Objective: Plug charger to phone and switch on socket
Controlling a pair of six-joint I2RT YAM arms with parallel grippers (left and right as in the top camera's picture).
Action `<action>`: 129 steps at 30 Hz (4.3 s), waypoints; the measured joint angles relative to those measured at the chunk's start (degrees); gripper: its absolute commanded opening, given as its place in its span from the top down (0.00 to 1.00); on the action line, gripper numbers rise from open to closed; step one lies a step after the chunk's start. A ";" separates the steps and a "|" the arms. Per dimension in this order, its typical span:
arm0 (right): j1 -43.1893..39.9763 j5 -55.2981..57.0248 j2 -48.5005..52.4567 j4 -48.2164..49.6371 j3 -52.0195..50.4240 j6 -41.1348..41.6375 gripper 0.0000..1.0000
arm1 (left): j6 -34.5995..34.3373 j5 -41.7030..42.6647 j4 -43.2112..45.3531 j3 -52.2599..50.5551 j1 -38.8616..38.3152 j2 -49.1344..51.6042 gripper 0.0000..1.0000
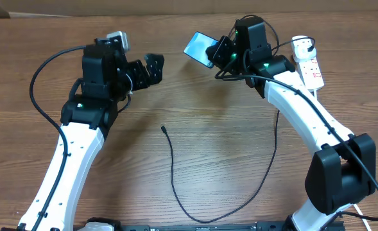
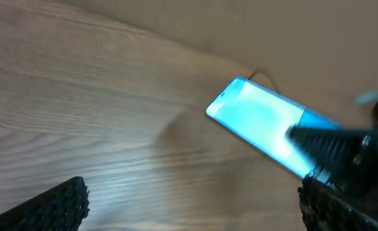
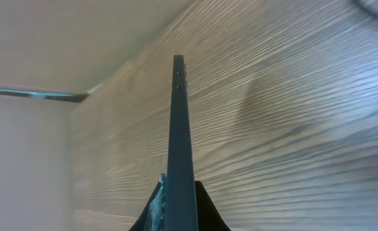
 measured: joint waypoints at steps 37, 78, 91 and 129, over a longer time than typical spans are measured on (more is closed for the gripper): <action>-0.13 -29.83 0.37 12.37 0.00 17.66 0.96 | -52.19 21.46 18.75 -0.09 4.00 10.16 0.05; 0.92 -34.14 0.42 14.38 0.00 26.29 0.96 | -56.33 23.67 22.77 -0.11 4.04 10.16 0.48; 1.53 -33.03 0.42 14.67 0.00 26.64 0.96 | -56.48 24.15 22.49 -0.15 4.07 10.19 0.55; 2.36 -31.65 0.42 14.99 0.02 27.26 0.96 | -56.68 25.14 22.10 -0.87 4.15 10.40 0.81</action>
